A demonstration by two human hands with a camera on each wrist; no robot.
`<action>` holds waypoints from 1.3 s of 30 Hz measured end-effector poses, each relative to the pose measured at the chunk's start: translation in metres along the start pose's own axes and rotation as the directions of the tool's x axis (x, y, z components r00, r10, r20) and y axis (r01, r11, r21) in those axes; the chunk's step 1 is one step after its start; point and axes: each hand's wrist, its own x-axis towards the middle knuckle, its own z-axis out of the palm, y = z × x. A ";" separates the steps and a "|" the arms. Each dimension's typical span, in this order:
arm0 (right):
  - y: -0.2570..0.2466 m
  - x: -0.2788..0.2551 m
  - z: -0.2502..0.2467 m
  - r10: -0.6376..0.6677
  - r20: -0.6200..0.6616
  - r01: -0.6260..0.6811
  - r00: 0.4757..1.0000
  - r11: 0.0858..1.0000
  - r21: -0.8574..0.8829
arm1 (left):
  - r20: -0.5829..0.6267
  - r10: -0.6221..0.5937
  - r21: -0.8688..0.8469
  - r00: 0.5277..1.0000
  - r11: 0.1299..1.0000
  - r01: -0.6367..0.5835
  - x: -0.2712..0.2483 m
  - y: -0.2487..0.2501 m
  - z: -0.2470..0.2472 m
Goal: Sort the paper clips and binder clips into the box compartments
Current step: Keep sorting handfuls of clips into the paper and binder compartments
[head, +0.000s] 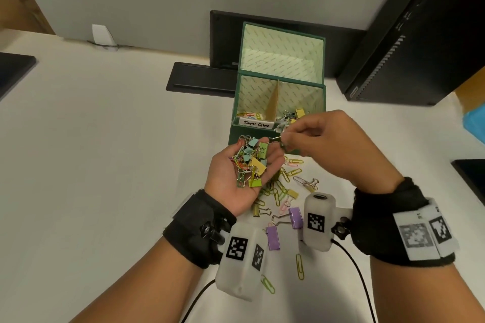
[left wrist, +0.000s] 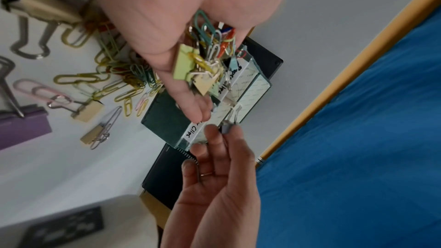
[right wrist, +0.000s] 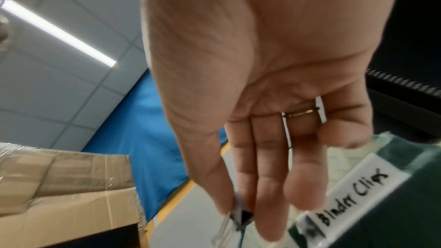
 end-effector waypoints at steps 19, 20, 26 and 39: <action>-0.002 0.008 0.018 -0.001 0.036 0.008 0.999 0.984 -0.178 | 0.036 -0.001 0.059 0.999 0.998 -0.001 -0.003 -0.003 0.002; 0.001 0.008 0.022 0.009 0.033 -0.002 0.999 0.980 -0.201 | 0.045 0.000 0.059 0.999 0.998 -0.003 -0.004 -0.003 0.002; -0.001 0.006 0.033 0.033 0.039 -0.020 0.999 0.956 -0.294 | -0.010 0.051 0.075 0.999 0.996 -0.050 -0.006 -0.004 0.005; -0.007 0.003 0.006 0.049 -0.041 -0.048 0.998 0.998 0.038 | -0.016 0.024 0.058 1.000 0.998 -0.023 -0.004 -0.004 0.005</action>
